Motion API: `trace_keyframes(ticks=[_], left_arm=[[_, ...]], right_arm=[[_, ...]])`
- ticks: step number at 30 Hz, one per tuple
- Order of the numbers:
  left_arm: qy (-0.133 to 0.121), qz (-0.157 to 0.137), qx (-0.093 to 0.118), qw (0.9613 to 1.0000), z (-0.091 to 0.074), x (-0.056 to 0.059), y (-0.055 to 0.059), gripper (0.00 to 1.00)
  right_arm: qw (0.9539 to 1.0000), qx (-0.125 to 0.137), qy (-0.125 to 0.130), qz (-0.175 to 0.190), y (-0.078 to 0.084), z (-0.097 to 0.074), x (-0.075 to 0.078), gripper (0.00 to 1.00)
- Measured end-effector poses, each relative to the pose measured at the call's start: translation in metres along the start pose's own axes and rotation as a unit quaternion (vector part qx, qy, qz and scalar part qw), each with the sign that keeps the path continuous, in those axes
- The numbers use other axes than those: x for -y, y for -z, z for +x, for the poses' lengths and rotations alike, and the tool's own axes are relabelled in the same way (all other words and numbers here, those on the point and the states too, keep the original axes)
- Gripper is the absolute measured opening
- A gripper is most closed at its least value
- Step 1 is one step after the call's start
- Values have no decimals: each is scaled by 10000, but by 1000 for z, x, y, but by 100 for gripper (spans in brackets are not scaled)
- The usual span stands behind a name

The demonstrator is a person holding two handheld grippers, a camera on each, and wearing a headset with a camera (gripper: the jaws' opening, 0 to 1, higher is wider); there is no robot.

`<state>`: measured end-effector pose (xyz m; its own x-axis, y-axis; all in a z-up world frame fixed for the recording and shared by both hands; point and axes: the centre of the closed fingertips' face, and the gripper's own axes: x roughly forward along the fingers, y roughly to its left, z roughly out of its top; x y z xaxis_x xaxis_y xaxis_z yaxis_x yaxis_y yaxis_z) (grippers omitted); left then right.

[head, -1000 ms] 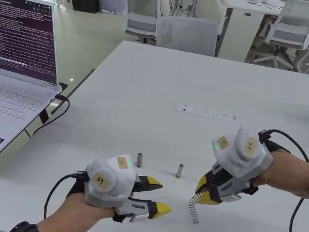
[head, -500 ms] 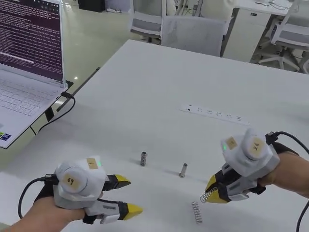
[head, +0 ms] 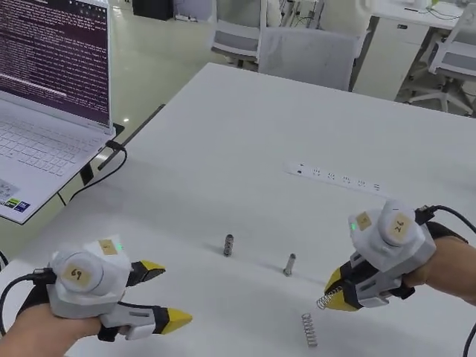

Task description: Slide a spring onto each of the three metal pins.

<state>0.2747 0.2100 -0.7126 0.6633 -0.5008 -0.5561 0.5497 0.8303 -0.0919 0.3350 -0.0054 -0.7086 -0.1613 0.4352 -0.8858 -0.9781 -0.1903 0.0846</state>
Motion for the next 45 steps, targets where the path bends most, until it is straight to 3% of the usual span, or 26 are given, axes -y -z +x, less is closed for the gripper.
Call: trace_keyframes(ticks=[9,20,45], left_arm=[[-106,-34,14,9999,-6,-4,1,54],[-184,-90,102,9997,-10,-9,-3,56],[-251,-250,253,9991,-9,-14,-10,58]], right_arm=[[10000,-70,16,10,0,1,10,8],[9997,-237,82,-9,-1,1,33,8],[9980,-522,110,-325,-21,11,80,8]])
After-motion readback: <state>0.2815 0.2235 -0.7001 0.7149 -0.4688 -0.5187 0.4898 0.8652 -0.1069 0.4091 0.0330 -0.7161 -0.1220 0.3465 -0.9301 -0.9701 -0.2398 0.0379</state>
